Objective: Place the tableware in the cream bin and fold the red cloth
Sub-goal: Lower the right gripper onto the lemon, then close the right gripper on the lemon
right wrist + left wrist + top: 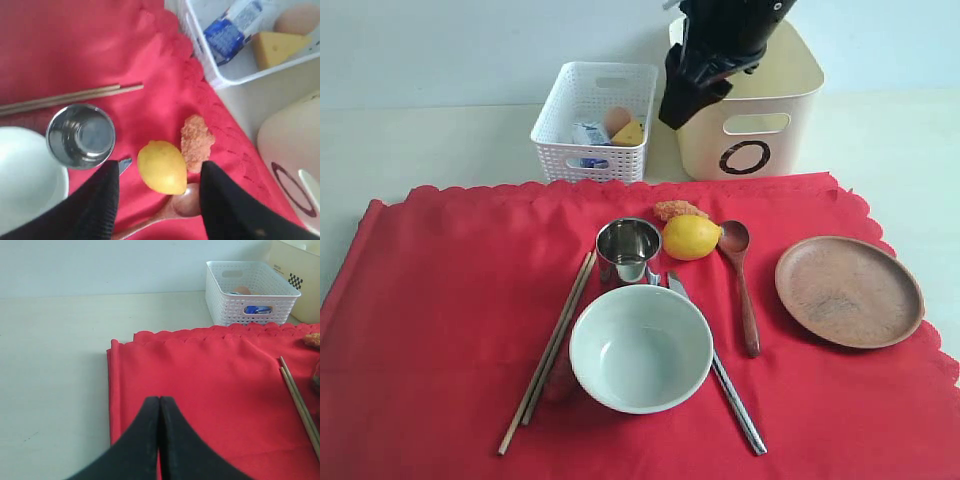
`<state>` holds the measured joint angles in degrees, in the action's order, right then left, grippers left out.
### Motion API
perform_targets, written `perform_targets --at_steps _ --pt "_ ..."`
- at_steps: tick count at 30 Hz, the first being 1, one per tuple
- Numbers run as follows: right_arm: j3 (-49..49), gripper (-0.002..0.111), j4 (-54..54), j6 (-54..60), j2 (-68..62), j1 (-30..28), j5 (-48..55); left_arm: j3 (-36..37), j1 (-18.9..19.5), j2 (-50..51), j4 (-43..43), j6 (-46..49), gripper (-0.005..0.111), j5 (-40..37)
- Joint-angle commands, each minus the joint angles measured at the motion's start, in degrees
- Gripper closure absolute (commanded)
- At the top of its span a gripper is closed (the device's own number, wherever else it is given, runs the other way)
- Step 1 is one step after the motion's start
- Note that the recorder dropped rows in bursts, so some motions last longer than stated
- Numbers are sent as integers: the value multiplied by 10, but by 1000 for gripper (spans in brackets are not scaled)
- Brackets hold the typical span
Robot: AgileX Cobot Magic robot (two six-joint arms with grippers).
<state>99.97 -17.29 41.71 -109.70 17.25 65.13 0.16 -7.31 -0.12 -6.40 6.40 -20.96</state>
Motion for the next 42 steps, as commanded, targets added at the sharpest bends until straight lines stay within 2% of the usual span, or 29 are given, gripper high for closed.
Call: perform_targets --at_steps 1,6,11,18,24,29,42 --pt "4 60 12 22 5 1 48 -2 -3 1 1 -3 107 6" --pt "-1 60 18 48 3 1 48 -2 -3 1 1 -3 107 6" --pt "-61 59 19 115 3 1 48 -2 -3 1 1 -3 107 6" --pt "-111 44 30 143 0 1 10 -2 -3 1 1 -3 107 6" --pt "-116 43 25 172 -46 1 5 -2 -3 1 1 -3 107 6" --pt "-116 35 24 190 -89 1 -54 -2 -3 1 1 -3 107 6" --pt "-116 36 32 221 -164 17 -159 -2 -3 1 1 -3 107 6"
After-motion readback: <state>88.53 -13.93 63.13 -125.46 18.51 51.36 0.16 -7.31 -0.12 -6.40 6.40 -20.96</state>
